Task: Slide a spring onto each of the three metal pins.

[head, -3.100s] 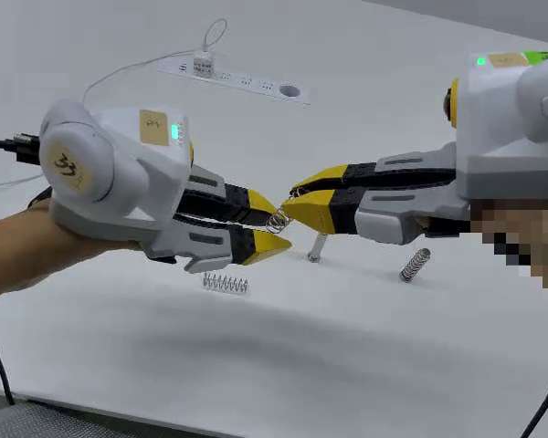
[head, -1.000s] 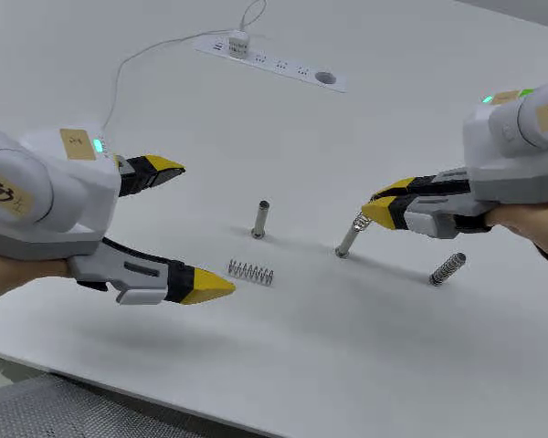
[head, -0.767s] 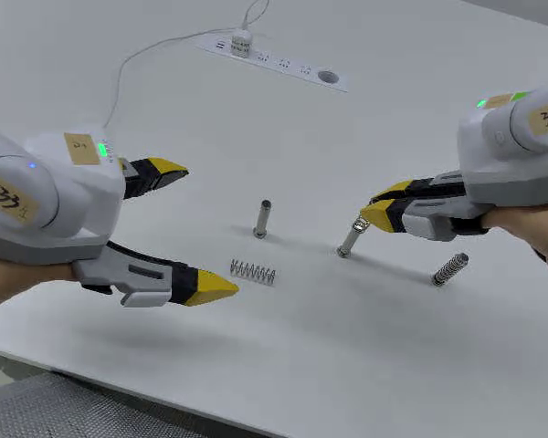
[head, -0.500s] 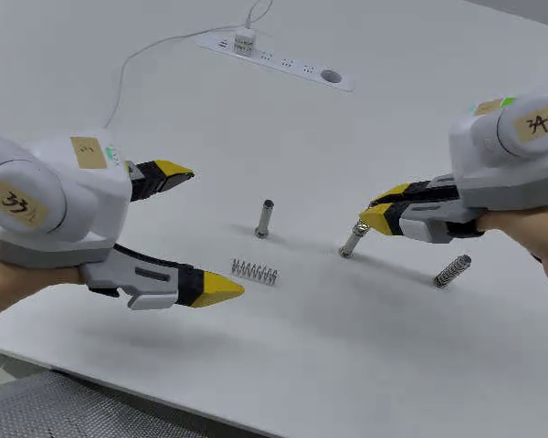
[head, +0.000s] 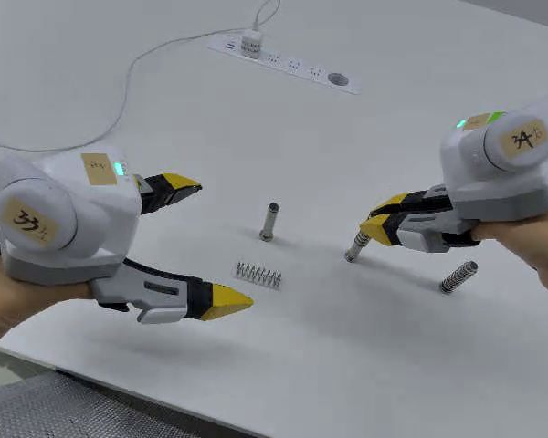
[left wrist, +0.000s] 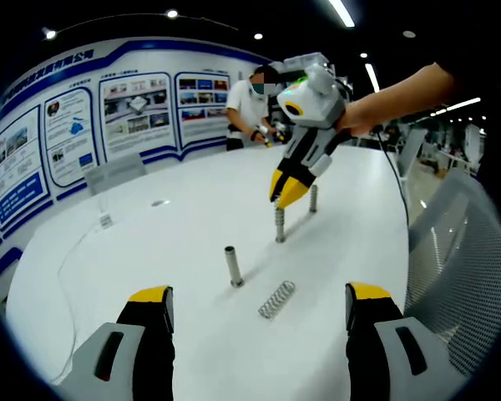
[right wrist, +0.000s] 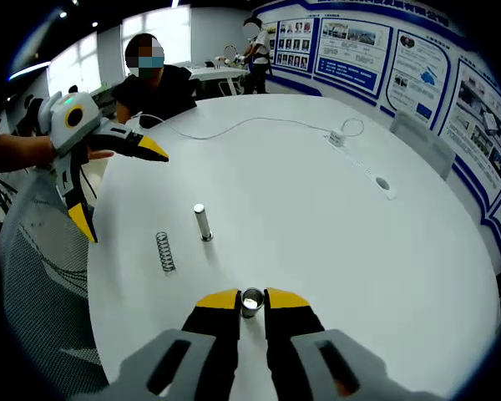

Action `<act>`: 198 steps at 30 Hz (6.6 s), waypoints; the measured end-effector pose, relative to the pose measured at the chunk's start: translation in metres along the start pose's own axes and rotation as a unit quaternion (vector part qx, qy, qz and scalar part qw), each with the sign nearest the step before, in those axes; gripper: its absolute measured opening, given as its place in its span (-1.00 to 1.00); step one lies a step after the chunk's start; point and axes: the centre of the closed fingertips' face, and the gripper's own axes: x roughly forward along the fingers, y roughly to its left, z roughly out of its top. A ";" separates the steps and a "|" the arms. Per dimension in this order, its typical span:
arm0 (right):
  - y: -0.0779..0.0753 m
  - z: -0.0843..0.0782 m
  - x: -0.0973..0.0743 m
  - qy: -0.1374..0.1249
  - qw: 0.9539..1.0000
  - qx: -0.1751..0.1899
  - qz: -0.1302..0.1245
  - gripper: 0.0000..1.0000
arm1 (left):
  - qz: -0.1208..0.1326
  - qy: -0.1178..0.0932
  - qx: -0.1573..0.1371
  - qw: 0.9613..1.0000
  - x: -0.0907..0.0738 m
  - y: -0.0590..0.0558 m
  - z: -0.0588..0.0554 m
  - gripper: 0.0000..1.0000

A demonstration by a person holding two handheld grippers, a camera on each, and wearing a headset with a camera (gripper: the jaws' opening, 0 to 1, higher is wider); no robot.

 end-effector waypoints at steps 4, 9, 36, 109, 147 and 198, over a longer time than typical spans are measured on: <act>0.000 -0.002 0.001 0.002 1.000 -0.005 0.001 -0.76 | 0.004 0.002 -0.002 1.000 0.000 -0.002 -0.003 0.73; 0.001 -0.004 0.002 0.004 1.000 -0.009 0.004 -0.75 | 0.004 0.001 -0.008 1.000 -0.001 -0.002 -0.005 0.71; 0.054 0.023 0.003 -0.060 0.995 -0.052 0.056 -0.69 | 0.005 0.015 -0.028 0.999 -0.002 -0.003 -0.020 0.65; 0.142 0.025 0.006 -0.044 0.945 -0.281 0.163 -0.79 | -0.119 -0.040 0.037 0.991 0.004 -0.062 0.010 -0.52; 0.124 0.036 -0.018 -0.078 0.965 -0.199 0.150 -0.76 | -0.169 -0.046 0.162 0.971 0.008 -0.058 0.042 -0.80; 0.132 0.091 -0.029 -0.170 0.963 -0.083 0.191 -0.79 | -0.143 -0.046 0.123 0.981 0.015 -0.045 0.045 -0.77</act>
